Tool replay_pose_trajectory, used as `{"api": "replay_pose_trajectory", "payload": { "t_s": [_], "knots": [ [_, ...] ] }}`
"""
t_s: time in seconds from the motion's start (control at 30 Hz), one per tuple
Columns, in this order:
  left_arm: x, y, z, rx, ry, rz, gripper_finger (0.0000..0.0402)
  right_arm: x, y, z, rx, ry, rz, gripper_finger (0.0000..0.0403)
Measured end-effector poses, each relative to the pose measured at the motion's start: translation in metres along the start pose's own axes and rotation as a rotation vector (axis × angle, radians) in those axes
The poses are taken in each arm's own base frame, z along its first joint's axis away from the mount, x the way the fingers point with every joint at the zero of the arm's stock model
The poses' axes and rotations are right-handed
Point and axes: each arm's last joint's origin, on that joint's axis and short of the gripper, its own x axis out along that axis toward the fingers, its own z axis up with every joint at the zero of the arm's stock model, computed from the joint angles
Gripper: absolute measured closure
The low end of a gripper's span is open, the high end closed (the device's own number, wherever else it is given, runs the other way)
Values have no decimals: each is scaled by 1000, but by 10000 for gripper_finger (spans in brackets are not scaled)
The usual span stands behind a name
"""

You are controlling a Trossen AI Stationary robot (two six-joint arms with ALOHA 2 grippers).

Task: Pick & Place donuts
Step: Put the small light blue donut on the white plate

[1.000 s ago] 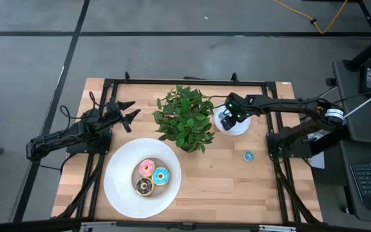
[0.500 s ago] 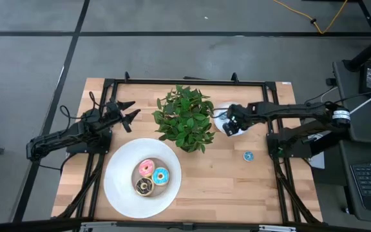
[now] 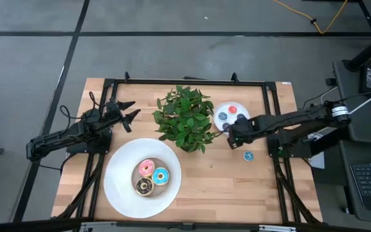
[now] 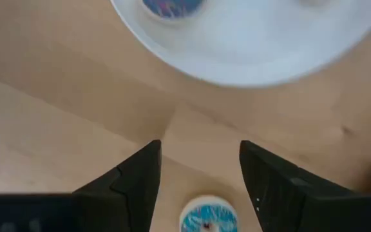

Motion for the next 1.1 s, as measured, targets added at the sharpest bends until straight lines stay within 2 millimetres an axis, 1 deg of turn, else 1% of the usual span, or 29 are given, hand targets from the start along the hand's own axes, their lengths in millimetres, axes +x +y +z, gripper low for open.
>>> {"api": "replay_pose_trajectory", "payload": {
  "t_s": [0.27,0.53,0.7,0.93,1.1],
  "knots": [
    [0,0,0,0,0,0,169,-3,0,-31,57,29,-73,192],
    [0,0,0,0,0,0,169,9,-7,-63,99,74,-104,192],
    [0,0,0,0,0,0,169,10,-10,-72,119,72,-100,192],
    [0,0,0,0,0,0,169,23,-16,-84,115,100,-85,192],
    [0,0,0,0,0,0,169,29,-18,-86,119,100,-73,192]
  ]
}}
